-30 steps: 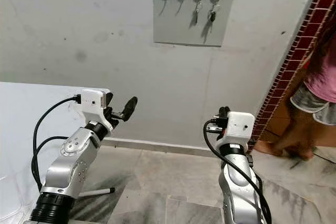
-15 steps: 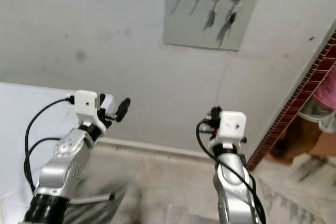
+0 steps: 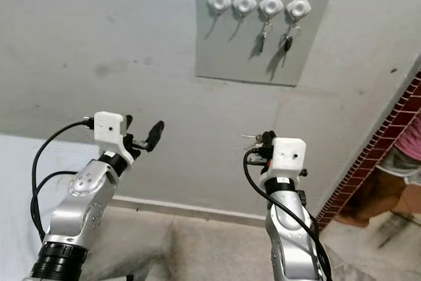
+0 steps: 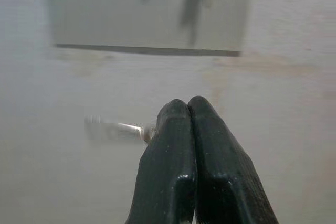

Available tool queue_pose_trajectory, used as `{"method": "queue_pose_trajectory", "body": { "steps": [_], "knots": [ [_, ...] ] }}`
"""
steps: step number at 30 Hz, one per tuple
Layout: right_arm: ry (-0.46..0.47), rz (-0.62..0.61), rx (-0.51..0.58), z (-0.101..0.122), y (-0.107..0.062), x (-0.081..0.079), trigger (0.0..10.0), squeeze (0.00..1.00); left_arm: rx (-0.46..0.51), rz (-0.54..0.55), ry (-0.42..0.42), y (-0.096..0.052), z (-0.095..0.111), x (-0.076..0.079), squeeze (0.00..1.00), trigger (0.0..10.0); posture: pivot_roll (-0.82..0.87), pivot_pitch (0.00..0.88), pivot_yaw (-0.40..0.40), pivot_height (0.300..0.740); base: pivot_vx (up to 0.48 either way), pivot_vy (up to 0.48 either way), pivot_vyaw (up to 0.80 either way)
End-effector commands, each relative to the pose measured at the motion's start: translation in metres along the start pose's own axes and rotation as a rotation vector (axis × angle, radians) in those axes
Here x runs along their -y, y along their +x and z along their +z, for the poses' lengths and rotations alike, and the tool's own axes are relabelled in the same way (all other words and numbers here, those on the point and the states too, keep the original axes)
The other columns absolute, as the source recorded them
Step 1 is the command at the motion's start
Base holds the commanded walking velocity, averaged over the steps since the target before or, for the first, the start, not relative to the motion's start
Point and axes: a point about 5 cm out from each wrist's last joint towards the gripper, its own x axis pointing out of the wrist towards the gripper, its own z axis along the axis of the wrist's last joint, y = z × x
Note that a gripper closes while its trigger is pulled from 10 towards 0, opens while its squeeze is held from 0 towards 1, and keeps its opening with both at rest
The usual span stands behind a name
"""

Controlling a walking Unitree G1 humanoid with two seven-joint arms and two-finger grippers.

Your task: Hang keys on a hook

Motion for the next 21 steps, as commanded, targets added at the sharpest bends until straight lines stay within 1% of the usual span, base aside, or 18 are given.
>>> {"method": "queue_pose_trajectory", "body": {
  "steps": [1,16,20,21],
  "knots": [
    [-0.012,-0.019,0.013,0.0035,0.0013,0.0074,10.0,0.00,0.009,-0.017,0.005,0.0029,0.0023,0.0066,0.00,10.0,0.04,0.000,0.000,0.740,0.461,0.000,0.00],
    [-0.016,-0.008,0.012,0.0039,0.0018,0.0065,10.0,0.00,0.012,-0.012,-0.010,0.0033,0.0022,0.0072,0.00,10.0,0.04,0.000,-0.007,0.740,0.462,0.000,0.00],
    [-0.018,-0.004,0.012,0.0039,0.0018,0.0064,10.0,0.00,0.021,-0.002,-0.060,0.0023,0.0020,0.0067,0.00,10.0,0.04,0.000,-0.011,0.740,0.441,0.000,0.00],
    [-0.018,-0.002,0.012,0.0039,0.0016,0.0062,10.0,0.00,0.023,0.010,-0.072,0.0021,0.0020,0.0060,0.00,10.0,0.04,0.000,-0.011,0.740,0.000,0.000,0.00]
  ]
}}
